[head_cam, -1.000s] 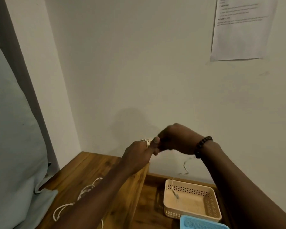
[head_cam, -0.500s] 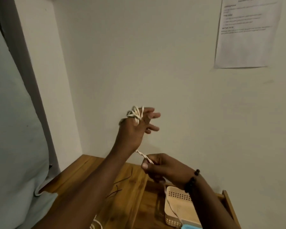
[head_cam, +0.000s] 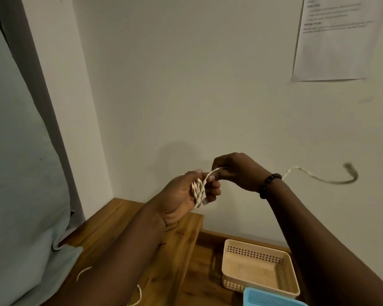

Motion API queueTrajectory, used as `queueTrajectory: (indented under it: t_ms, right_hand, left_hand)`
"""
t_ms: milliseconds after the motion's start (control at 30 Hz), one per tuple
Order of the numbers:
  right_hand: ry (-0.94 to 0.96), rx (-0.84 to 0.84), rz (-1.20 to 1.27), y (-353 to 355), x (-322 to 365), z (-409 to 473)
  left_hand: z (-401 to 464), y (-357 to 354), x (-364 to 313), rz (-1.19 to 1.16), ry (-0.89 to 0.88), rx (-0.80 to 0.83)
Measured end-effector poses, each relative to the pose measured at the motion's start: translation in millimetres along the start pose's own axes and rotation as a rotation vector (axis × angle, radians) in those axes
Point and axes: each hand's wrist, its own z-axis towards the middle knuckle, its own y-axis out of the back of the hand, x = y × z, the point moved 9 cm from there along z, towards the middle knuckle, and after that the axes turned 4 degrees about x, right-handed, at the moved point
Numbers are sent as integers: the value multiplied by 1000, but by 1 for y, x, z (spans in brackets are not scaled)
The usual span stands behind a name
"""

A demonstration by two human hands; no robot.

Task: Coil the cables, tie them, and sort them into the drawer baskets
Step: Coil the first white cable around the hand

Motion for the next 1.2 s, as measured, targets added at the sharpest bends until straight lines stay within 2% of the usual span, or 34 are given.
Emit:
queueTrajectory:
  t_ms: [100,200,267,333,367,433,500,533,600,667,733,767,800,833,867,900,933,967,1033,1100,1133,1200]
  right_hand:
    - [70,21,143,-2,2,-5]
    - [118,-48,142,6,7,-7]
    - [149,-99,202,5,8,-9]
    - [125,-149,359,-2,0,-10]
    - [90,-145,513,-8,-4,-11]
    - [-28,-71,833,-34,-4,-13]
    - [-120,29,845,-65,8,-19]
    - [-126,88,772,-80,15,-20]
    - [-91,240,624,-106,33,-24]
    - [-99,293,491,-108,36,-24]
    - [-56,323,223,-98,38,-24]
    - [-27,328,101,-91,39,-24]
    - [1,311,-9,-81,42,-24]
    - [7,262,-129,-70,42,-22]
    - [3,170,-246,-54,42,-20]
    - [1,65,-351,-38,41,-16]
    - [-8,-21,-450,-24,38,-12]
    - [-4,-102,-542,-13,38,-6]
    - [-61,-183,-564,-4,27,2]
    - [-205,-261,-289,-6,5,0]
    - [-271,-319,-11,-13,-7,-4]
    - [-326,-360,488,-44,-14,-17]
  left_hand:
    - [-4,2,4,84,37,76]
    - [-10,-9,16,155,185,133]
    - [-18,-32,18,129,274,232]
    - [-22,-61,9,125,240,357]
    - [-22,-75,0,120,176,391]
    - [-18,-94,-21,44,-10,368]
    - [-8,-83,-44,-54,-228,183]
    - [-5,-68,-55,-21,-328,59]
    - [-1,-29,-71,260,-461,-191]
    - [-1,5,-71,716,-433,-434]
    - [-12,31,-61,1085,-355,-687]
    - [-22,45,-56,1138,-318,-804]
    - [-27,58,-48,1125,-238,-852]
    - [-26,69,-35,1070,-112,-802]
    - [-21,71,-18,995,45,-662]
    - [-16,61,1,915,182,-468]
    - [-13,41,15,836,247,-269]
    - [-12,17,21,759,245,-94]
    - [-13,-33,8,562,104,151]
    - [-12,-67,-17,348,-88,284]
    - [-10,-77,-31,267,-184,295]
    - [-3,-74,-52,163,-344,191]
